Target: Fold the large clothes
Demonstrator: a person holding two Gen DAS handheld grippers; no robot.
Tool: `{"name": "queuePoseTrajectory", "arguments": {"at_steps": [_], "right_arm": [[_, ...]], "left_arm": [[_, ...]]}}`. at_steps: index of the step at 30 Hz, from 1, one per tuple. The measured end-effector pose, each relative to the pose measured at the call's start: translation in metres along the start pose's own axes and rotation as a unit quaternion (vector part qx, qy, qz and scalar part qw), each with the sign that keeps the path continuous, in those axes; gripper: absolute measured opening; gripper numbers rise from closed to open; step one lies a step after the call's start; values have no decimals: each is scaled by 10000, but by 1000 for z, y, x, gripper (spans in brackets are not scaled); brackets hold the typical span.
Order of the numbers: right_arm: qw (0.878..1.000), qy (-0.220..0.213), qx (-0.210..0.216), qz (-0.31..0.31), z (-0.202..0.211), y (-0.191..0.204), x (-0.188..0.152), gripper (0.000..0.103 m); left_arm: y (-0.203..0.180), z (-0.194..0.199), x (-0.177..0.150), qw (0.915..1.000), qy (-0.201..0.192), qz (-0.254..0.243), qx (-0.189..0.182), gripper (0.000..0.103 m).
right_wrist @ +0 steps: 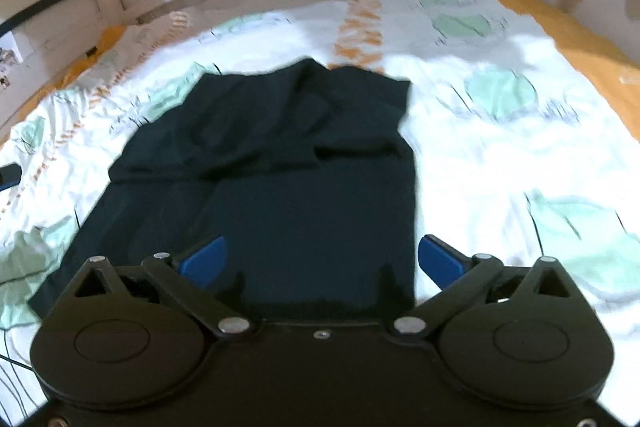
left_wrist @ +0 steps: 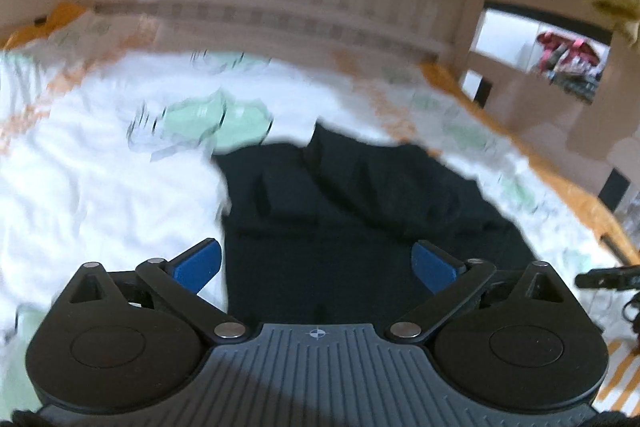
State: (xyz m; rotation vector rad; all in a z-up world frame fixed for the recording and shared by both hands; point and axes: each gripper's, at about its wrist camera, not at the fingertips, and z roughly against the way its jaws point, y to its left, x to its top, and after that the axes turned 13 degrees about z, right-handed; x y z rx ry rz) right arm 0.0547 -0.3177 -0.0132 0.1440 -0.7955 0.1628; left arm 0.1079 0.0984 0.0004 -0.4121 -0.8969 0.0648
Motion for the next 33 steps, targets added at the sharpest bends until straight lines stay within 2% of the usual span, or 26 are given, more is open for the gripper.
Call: {"name": "queuePoseTrajectory", "arguments": {"at_steps": [4,7,9,14,20,28,33], "right_arm": [[9987,408,8,-299,-9,-5,-17,102],[9958,771,105,-490,-21,-9,-25,102],[9926,1040,188,-594,-31,-11,-28,102],[9897,1330,332,-408,-46,-5,-26,103],[9874,1498,402,-297,-57,-4,-26,103],[9858,1547,503,-421,-66,-7,-27,103],[9860,1499,556,-470,-65,-9,-27,103]], "left_arm": [[16,-16,-25,9979,603,211,86,103],[30,-30,-34,9925,1064,601,38,103],[36,-36,-35,9889,1234,820,89,103],[46,-57,-44,9776,1820,1025,245,103],[39,-67,-49,9750,2056,712,457,103],[41,-68,-47,9733,2093,817,462,103],[40,-62,-45,9685,2316,829,384,103]]}}
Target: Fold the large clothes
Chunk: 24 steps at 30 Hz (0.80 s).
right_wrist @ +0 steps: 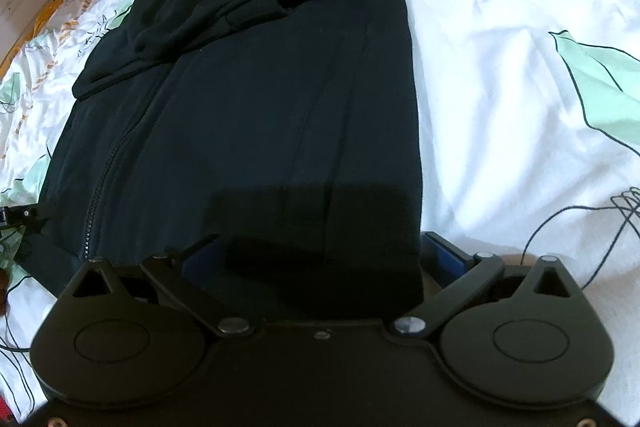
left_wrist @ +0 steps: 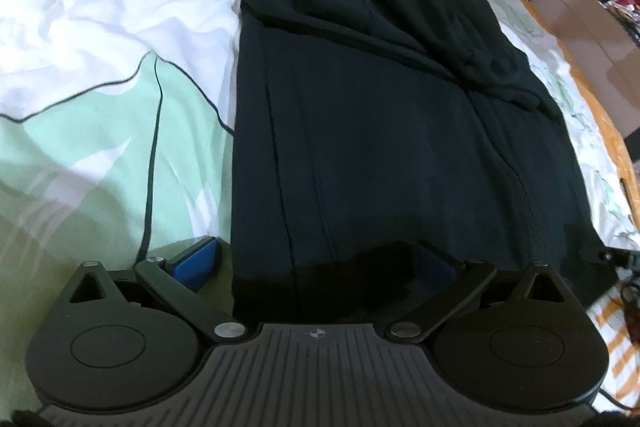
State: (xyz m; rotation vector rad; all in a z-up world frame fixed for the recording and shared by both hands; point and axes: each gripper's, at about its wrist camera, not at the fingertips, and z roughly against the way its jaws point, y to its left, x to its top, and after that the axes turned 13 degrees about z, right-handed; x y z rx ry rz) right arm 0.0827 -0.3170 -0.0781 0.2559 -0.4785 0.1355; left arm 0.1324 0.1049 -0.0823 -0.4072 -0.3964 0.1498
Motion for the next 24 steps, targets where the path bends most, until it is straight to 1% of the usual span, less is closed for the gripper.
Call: {"name": "queuePoseTrajectory", "arguments": {"at_steps": [5,8,11,15,16,17,18,19,20,21,22,23,24], "right_arm": [[9995,-74,249,-157,6,-8,-2,103],[9989,-66,420,-178,10,-12,-6,103],[9978,-44,639,-180,14,-12,-9,103],[9966,-57,799,-179,17,-12,-12,103],[9965,-64,815,-183,17,-12,-11,103],[9964,-66,826,-193,16,-12,-10,99],[9964,-66,816,-211,17,-13,-10,95],[9965,-72,797,-249,18,-14,-11,81],[9965,-83,783,-295,17,-14,-10,74],[9964,-91,753,-372,18,-16,-12,57],[9960,-109,764,-453,20,-19,-14,47],[9953,-139,790,-536,21,-23,-16,43],[9947,-176,817,-605,22,-25,-17,40]], "left_arm": [[-1,7,-9,9994,282,-82,-205,103],[-4,9,-14,9987,384,-184,-272,102],[-5,9,-17,9984,410,-236,-316,102],[-2,8,-15,9981,417,-140,-435,101],[-2,8,-15,9981,394,-135,-456,96],[-1,9,-15,9984,354,-111,-424,86],[-1,10,-15,9987,313,-69,-395,79],[1,11,-15,9986,290,-18,-433,75],[3,12,-15,9985,272,44,-478,66],[5,13,-14,9983,246,108,-511,55],[7,14,-14,9982,209,177,-528,51],[8,16,-13,9980,174,236,-555,42],[9,17,-13,9978,125,278,-589,26]]}}
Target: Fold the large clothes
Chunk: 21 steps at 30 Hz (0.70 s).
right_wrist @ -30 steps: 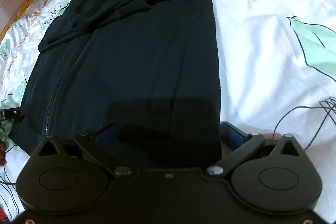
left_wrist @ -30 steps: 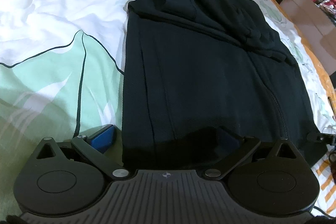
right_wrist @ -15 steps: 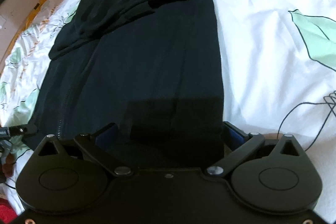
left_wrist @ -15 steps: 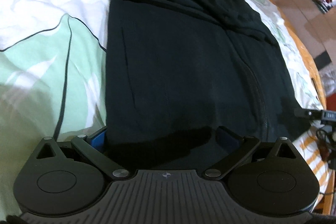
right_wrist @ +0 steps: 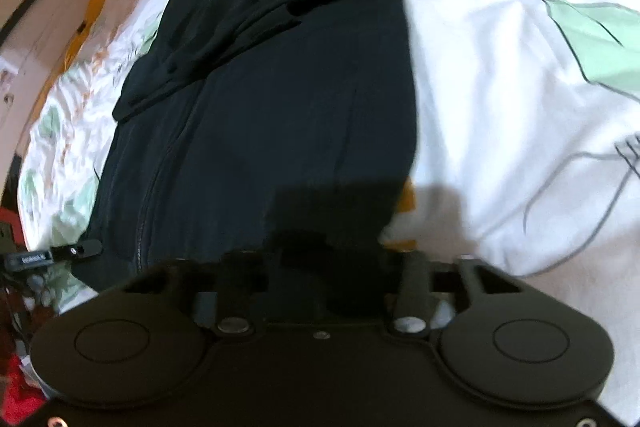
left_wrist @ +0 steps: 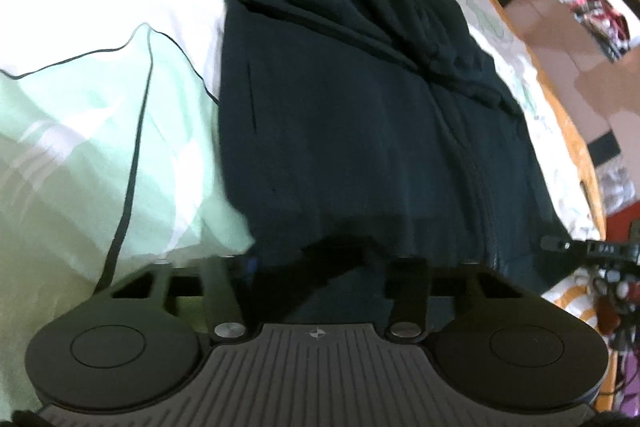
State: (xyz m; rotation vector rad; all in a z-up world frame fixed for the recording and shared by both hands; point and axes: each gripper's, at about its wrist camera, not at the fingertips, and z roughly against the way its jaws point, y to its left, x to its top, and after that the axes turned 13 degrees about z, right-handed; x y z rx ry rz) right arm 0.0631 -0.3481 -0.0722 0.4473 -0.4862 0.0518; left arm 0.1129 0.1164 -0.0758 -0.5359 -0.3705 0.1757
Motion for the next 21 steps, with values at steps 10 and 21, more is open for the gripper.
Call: {"name": "queuePoseTrajectory", "arguments": {"at_steps": [10,21], "right_arm": [[9916,-877,810,-495,28,-13,0,20],[9686,-1942,1409,-654,46,-12,48,20]], "left_arm": [[2,31,1,9918,-809,503,-852,10],[-21,53,58,9622,-1696,1132,-1803,10]]}}
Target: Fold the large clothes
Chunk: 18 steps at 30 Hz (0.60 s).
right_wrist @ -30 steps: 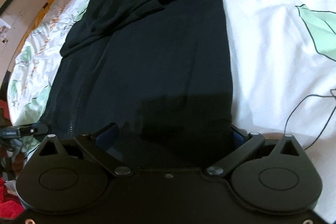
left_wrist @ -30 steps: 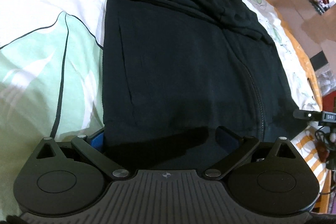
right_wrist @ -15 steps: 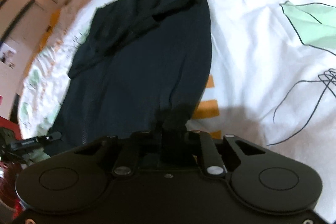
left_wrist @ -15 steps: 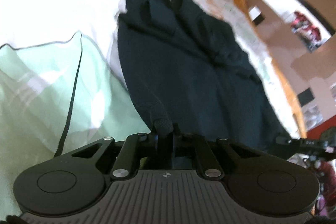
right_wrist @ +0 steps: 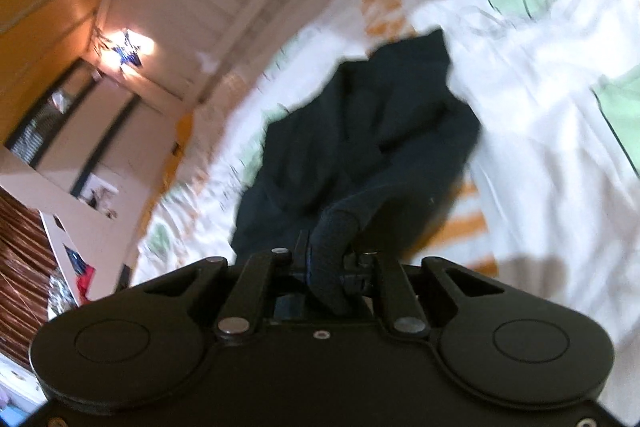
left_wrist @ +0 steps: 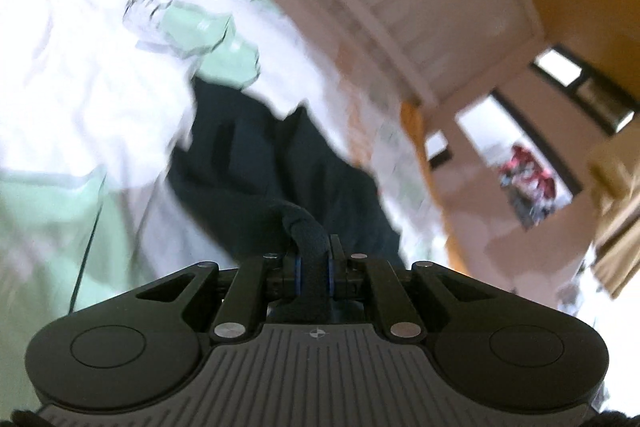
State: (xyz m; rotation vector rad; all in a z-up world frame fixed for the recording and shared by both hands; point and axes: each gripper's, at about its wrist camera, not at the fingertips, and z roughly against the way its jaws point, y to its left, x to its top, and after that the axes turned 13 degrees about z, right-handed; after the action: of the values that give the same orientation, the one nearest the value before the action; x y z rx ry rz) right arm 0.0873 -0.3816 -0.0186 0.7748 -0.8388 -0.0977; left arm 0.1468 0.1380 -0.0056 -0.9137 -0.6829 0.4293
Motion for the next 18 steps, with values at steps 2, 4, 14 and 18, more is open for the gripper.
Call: {"name": "queuePoseTrajectory", "arguments": {"at_steps": [2,4,14,18], "right_arm": [[9998,-168,62,-62,-5,-1,17,20],[9993,-351,91,-103,-15,-2,35,20],[9938,-515,-895,404,-114,-29,110,21],[9870,-243,-1337,857,-152,-37,112,22]], "left_arm": [[-7,-10,17,9998,-150,61,-138,10],[-14,-23,33,9992,-322,34,-231,10],[-3,-141,101,9970,-650,144,397,10],[15,-165,109,9956,-557,57,758,13]]}}
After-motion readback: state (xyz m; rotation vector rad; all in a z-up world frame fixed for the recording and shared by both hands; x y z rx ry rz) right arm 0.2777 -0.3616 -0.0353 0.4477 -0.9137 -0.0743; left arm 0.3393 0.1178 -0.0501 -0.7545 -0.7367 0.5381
